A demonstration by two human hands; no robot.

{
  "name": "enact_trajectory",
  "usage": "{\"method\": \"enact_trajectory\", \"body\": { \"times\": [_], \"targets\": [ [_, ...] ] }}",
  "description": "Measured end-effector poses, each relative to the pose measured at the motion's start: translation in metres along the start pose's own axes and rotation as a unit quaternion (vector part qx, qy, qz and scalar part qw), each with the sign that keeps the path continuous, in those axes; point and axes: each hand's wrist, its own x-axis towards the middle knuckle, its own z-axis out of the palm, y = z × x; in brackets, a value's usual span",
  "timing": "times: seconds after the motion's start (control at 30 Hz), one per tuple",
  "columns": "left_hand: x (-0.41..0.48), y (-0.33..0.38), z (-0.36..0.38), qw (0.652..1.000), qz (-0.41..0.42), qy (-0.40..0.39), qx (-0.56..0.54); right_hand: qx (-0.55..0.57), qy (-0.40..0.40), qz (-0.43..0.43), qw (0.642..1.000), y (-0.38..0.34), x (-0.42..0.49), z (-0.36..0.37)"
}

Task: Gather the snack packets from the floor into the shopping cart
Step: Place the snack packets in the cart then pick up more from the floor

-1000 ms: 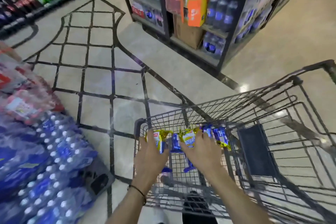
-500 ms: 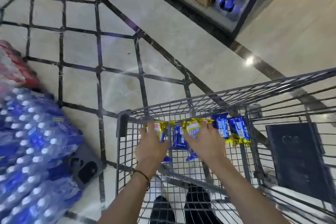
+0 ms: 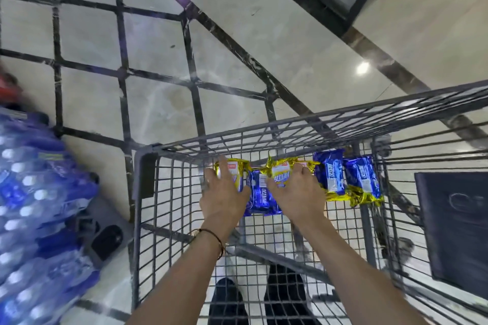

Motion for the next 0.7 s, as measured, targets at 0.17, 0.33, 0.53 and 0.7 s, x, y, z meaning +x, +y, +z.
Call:
{"method": "enact_trajectory", "body": {
  "times": [0.17, 0.33, 0.53, 0.7],
  "targets": [
    [-0.012, -0.004, -0.007, 1.0, 0.002, -0.008, -0.013, -0.017, 0.009, -0.005, 1.0, 0.003, -0.005, -0.013],
    [-0.034, -0.004, -0.028, 1.0, -0.004, -0.015, 0.0, -0.034, 0.008, -0.045, 0.998, 0.007, -0.021, -0.045],
    [-0.077, 0.016, -0.081, 1.0, 0.016, 0.003, 0.021, -0.068, 0.011, -0.159, 0.985, -0.002, -0.052, -0.103],
    [-0.124, 0.03, -0.137, 0.984, 0.118, 0.045, 0.122, -0.138, 0.041, -0.28, 0.949, -0.023, -0.089, -0.159]
  ]
}}
